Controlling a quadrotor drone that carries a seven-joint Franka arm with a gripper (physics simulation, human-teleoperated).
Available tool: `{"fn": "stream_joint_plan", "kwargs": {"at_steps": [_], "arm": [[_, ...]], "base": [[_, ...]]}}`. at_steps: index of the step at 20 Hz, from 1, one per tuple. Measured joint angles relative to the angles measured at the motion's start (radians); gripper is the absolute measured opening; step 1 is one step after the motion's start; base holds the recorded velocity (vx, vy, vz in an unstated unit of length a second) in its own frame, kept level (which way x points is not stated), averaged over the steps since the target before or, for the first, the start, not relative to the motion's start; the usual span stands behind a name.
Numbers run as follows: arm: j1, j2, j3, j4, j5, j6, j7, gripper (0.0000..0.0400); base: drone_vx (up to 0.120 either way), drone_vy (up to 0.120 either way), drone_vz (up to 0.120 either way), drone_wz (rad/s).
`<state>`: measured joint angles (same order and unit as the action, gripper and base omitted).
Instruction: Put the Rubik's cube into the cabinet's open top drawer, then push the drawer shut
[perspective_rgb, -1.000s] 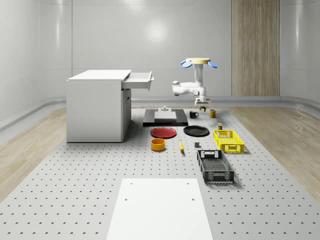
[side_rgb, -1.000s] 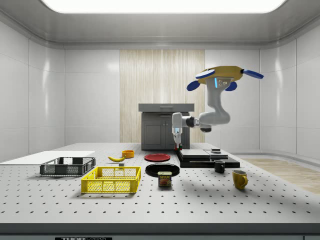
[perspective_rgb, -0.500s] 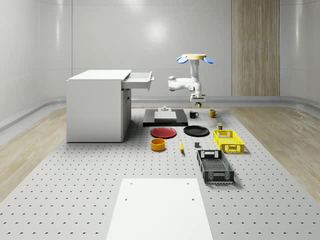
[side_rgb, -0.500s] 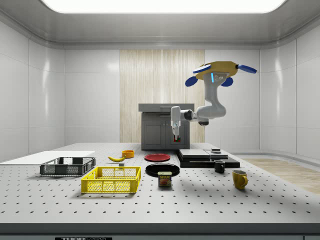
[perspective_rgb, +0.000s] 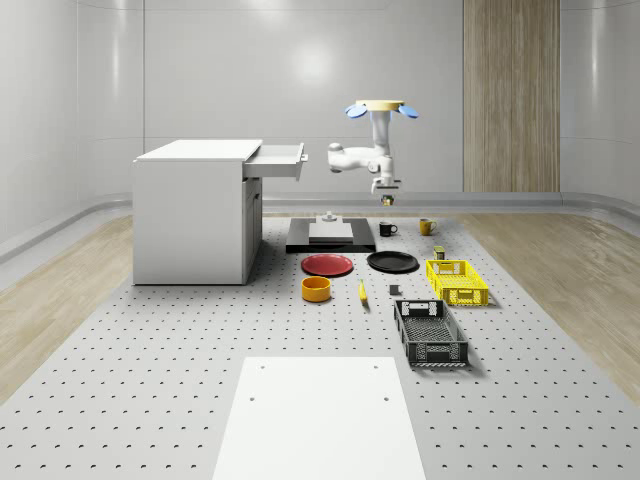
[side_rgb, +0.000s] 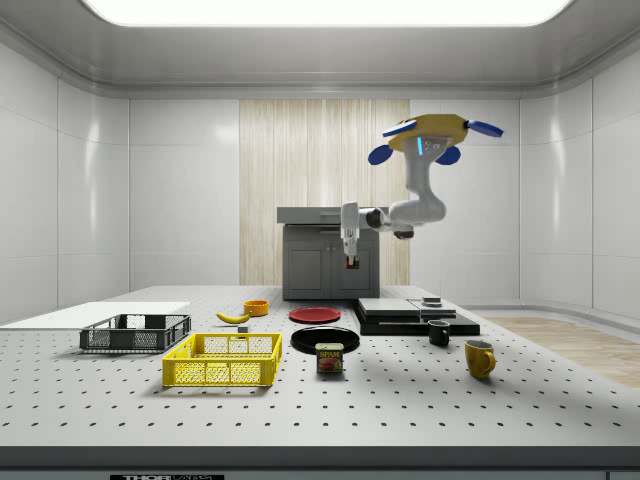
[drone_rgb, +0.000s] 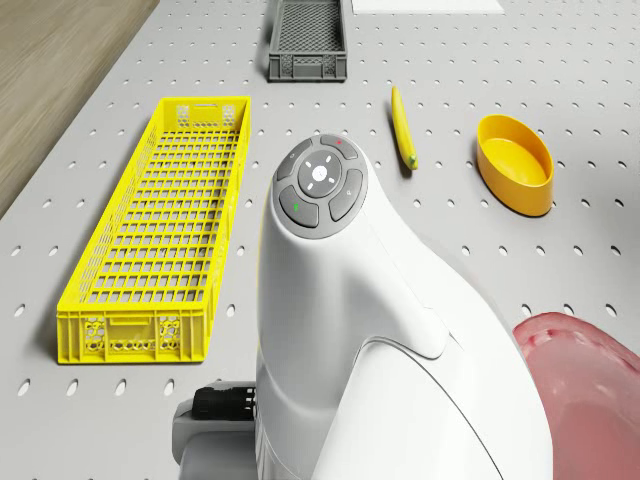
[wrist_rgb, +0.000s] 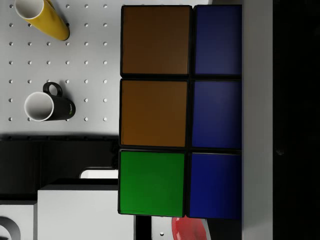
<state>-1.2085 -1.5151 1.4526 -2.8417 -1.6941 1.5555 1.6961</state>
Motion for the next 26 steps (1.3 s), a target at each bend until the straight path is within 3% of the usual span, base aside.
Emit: {"fn": "stream_joint_plan", "kwargs": {"at_steps": [26], "arm": [[-0.006, -0.049, 0.005, 0.001, 0.019, 0.045, 0.004, 0.0322]], "base": [[0.000, -0.120, 0.120, 0.000]]}}
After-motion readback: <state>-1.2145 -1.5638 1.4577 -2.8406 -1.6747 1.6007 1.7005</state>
